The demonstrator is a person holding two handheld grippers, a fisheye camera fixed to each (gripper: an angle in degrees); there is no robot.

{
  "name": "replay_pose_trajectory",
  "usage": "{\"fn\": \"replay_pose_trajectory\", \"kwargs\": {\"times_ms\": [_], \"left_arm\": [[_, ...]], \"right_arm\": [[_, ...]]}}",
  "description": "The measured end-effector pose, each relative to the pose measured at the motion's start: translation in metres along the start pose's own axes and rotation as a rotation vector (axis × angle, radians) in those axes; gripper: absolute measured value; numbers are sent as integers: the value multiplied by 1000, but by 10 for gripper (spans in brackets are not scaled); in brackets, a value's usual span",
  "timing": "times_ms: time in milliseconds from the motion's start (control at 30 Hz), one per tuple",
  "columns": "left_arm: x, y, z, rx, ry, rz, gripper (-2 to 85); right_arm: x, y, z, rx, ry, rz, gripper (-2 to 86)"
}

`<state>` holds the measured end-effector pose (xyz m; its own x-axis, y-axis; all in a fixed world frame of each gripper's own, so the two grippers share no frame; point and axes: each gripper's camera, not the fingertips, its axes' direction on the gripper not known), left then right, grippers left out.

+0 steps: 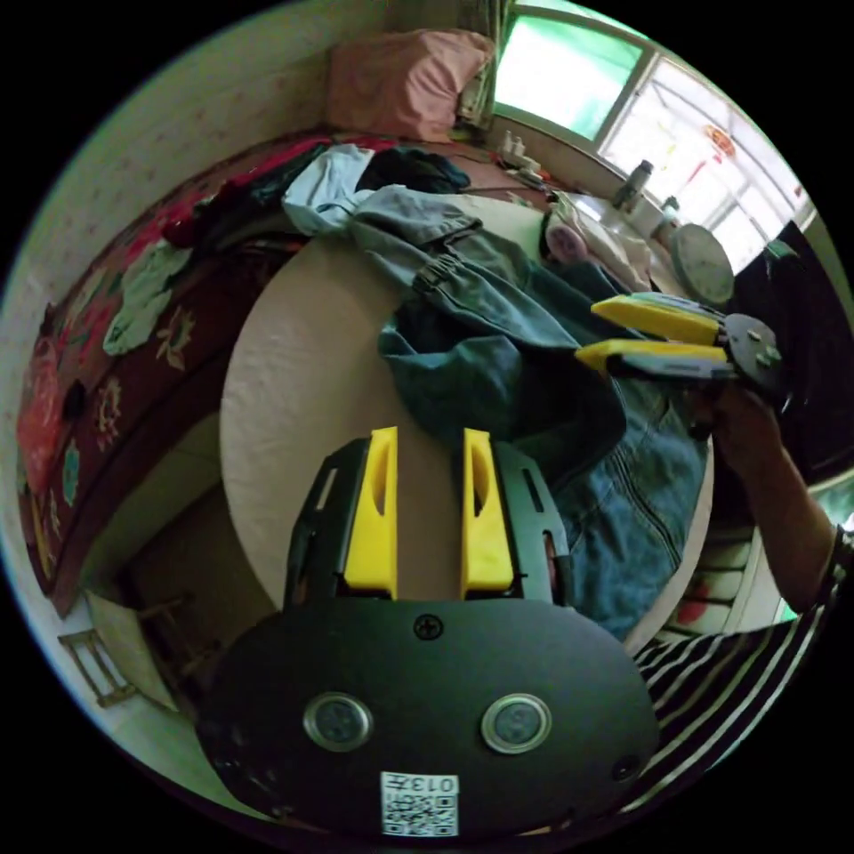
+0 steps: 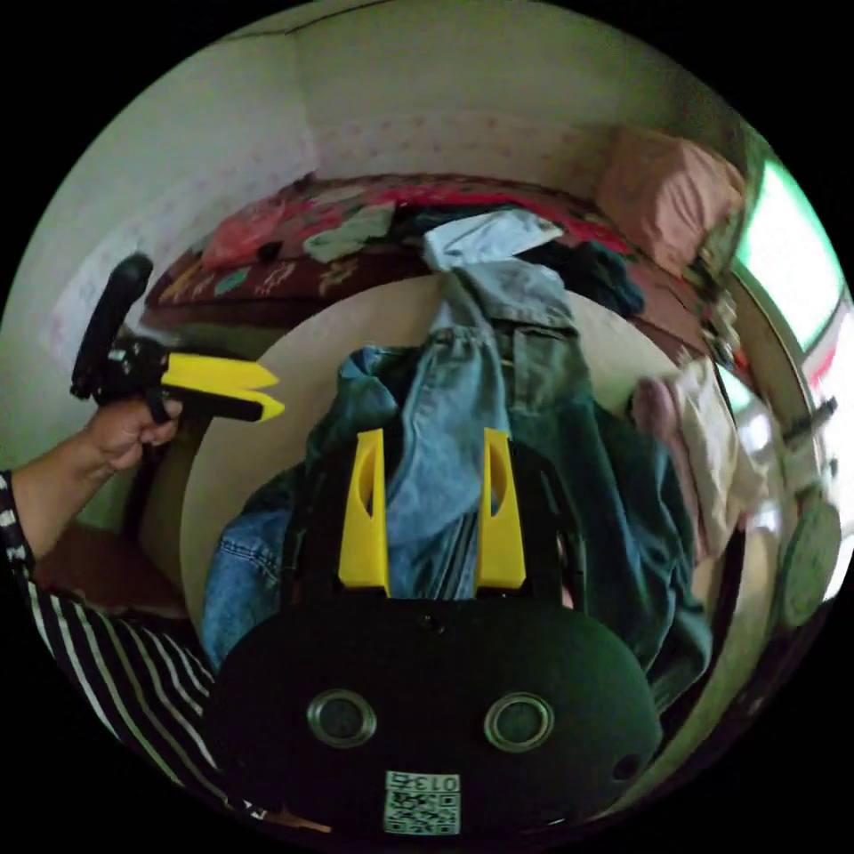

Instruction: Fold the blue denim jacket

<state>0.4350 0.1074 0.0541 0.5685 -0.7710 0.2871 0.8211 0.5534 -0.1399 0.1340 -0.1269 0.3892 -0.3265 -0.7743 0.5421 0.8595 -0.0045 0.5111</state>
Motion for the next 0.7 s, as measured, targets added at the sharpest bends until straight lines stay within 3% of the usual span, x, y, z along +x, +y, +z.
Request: {"fn": "replay_pose_trajectory", "kwargs": {"times_ms": [133, 200, 267, 400, 500, 567, 633, 700], "left_arm": [[-51, -40, 42, -62, 134, -153, 134], [-66, -56, 57, -87, 179, -167, 113], [-82, -70, 74, -133, 162, -150, 30], [-110, -67, 58, -52, 190, -184, 12], [-124, -53, 26, 96, 294, -147, 8], [-129, -42, 18, 123, 273, -138, 6], [-139, -40, 33, 64, 176, -165, 6], [-163, -36, 52, -19, 171, -263, 6]], "right_arm": [[5, -20, 58, -222, 86, -47, 125], [21, -13, 60, -246, 49, 1, 87], [37, -2, 50, -212, 14, 54, 47], [77, 48, -10, 49, -5, 240, 37], [111, 116, -52, 323, -170, 504, 36], [120, 157, -48, 378, -298, 687, 37], [113, 191, -10, 233, -407, 809, 45], [104, 206, 7, 99, -362, 828, 49]]}}
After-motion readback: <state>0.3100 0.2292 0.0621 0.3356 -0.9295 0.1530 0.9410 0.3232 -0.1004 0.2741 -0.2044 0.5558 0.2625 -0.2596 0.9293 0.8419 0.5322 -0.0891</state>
